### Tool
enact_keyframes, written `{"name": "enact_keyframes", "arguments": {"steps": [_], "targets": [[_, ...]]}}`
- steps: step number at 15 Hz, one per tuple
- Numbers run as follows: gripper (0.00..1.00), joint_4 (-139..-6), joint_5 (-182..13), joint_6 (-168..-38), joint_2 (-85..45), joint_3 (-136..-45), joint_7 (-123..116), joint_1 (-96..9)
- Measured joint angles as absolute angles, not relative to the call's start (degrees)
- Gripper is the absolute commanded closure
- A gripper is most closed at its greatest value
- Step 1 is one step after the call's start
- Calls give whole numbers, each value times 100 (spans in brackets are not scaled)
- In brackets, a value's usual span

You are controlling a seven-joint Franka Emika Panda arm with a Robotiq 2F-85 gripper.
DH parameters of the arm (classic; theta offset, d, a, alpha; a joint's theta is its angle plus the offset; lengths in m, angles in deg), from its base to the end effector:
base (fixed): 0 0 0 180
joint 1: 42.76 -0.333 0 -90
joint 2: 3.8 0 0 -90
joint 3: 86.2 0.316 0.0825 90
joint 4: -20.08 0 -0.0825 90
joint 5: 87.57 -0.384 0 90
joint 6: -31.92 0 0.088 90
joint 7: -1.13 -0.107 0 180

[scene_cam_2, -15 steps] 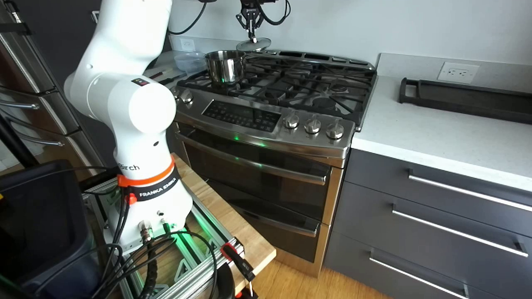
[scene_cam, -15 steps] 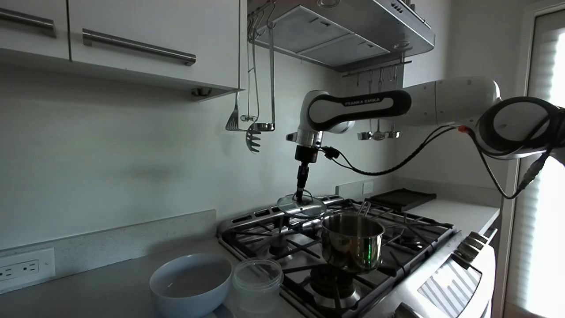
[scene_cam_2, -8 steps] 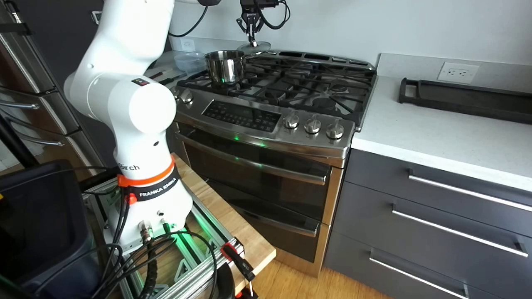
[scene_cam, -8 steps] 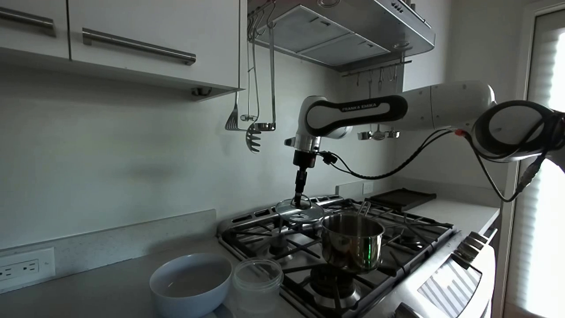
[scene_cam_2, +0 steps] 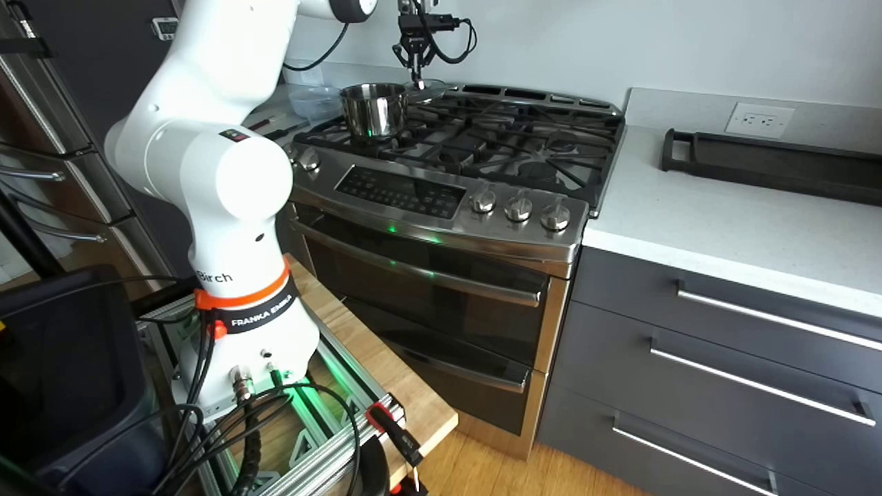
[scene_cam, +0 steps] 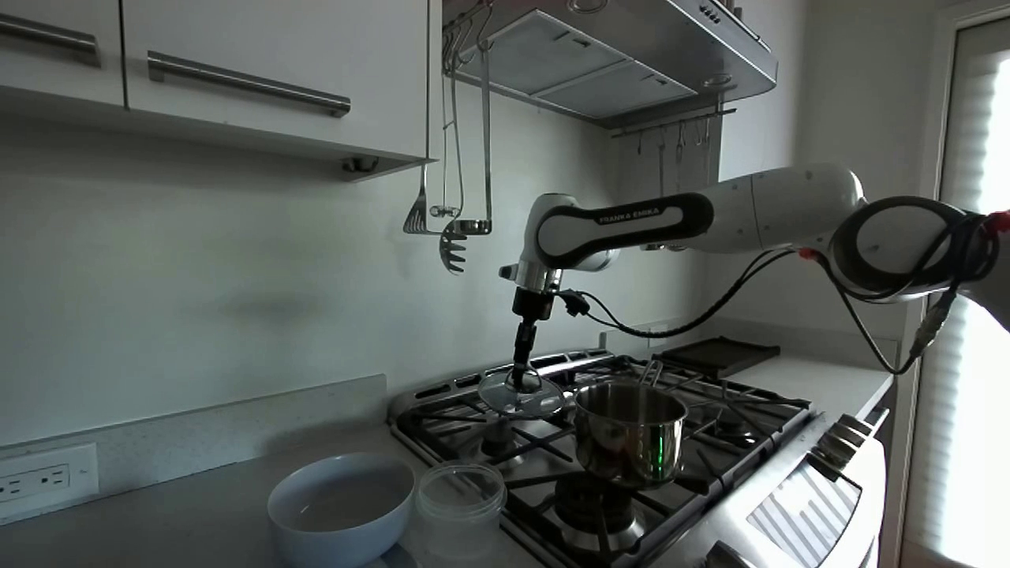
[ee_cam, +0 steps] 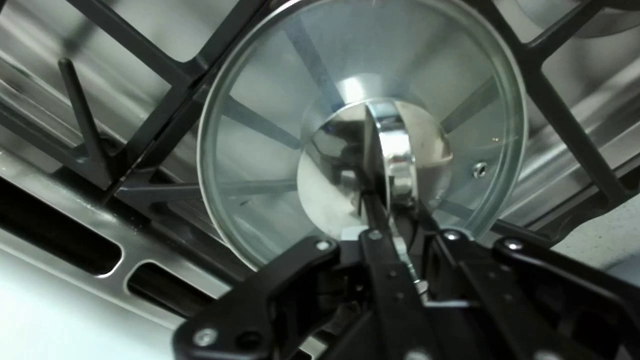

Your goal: Remove the glass lid from the pot and put it on the stove

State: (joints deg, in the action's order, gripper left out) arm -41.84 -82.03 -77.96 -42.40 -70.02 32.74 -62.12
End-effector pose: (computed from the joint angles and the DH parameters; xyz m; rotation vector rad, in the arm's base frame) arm 0.6559 0.3773 0.4602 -2.5811 -1.6200 -0.2811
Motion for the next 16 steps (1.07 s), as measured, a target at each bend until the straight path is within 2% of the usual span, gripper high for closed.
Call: {"name": "enact_keyframes", "arguments": {"steps": [16], "targets": [[96, -3739, -8203, -7696, -4766, -7000, 3294, -6297]]}}
